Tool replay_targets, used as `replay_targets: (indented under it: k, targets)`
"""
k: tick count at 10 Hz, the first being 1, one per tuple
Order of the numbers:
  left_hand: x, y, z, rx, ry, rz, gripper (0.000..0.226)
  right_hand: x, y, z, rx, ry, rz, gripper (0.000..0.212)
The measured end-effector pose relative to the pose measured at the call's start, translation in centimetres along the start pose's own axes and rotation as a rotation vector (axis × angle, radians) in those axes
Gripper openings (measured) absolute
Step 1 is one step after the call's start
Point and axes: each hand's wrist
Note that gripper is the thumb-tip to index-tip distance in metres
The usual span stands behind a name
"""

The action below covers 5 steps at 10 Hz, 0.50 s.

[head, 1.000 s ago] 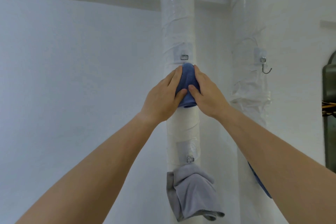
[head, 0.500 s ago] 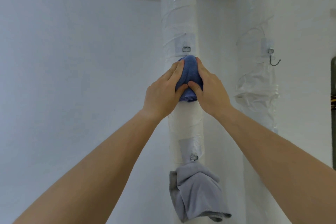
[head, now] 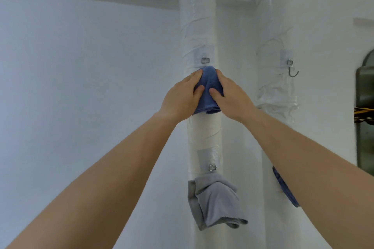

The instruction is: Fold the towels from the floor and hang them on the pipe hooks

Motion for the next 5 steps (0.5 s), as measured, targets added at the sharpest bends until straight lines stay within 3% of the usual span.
replay_targets:
  k: [1, 5]
  targets:
    - [-0.2, 1.1, -1.5, 0.069, 0.058, 0.031, 0.043, 0.1, -0.8, -1.5, -0.061, 0.003, 0.022, 0.061]
    - [-2.1, 2.4, -5.1, 0.211, -0.006, 0.011, 0.045, -0.9, -3.7, -4.9, -0.243, -0.027, 0.059, 0.063]
Point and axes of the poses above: each hand's wrist, its own x-axis towards the middle knuckle, its own z-axis out of the palm, y = z × x, and after that the axes turned 14 degrees about -z, right-handed
